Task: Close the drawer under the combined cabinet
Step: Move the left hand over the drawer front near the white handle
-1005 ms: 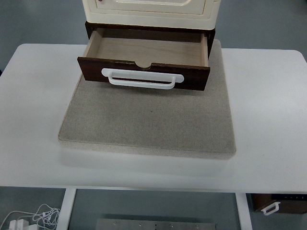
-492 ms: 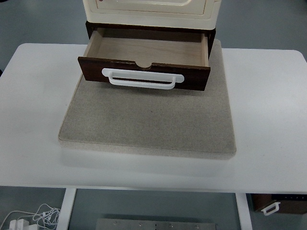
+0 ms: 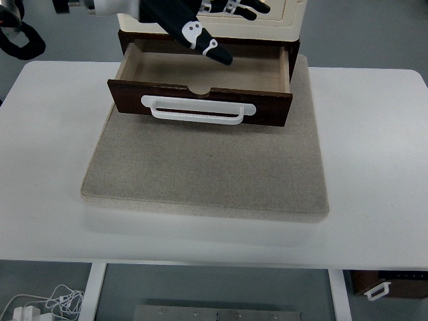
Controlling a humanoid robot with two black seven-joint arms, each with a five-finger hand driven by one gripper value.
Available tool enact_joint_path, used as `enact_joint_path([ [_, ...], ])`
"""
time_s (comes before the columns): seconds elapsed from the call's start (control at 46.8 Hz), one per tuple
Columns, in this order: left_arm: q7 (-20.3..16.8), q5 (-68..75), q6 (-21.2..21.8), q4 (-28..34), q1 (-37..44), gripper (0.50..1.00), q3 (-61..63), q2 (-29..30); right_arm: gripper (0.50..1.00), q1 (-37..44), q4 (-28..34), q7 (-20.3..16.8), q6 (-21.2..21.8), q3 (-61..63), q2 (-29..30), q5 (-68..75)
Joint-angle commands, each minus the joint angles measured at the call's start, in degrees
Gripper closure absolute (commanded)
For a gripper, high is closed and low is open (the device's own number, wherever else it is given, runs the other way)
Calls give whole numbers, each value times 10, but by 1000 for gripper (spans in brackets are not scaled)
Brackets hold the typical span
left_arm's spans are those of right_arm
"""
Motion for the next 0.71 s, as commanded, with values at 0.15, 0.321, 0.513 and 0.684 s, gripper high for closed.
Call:
enact_joint_path([
  [0.15, 75, 4, -43, 0, 1, 504, 2, 6, 548, 0, 0, 0, 0, 0, 0, 0],
  [0.321, 103, 12, -43, -7, 1, 504, 26, 5, 548, 0, 0, 0, -1, 0, 0, 0],
  [0.513, 144, 13, -43, -39, -2, 504, 53, 4, 548, 0, 0, 0, 0, 0, 0, 0],
  [0.684, 191, 16, -43, -54, -8, 504, 65, 3, 548, 0, 0, 0, -1, 0, 0, 0],
])
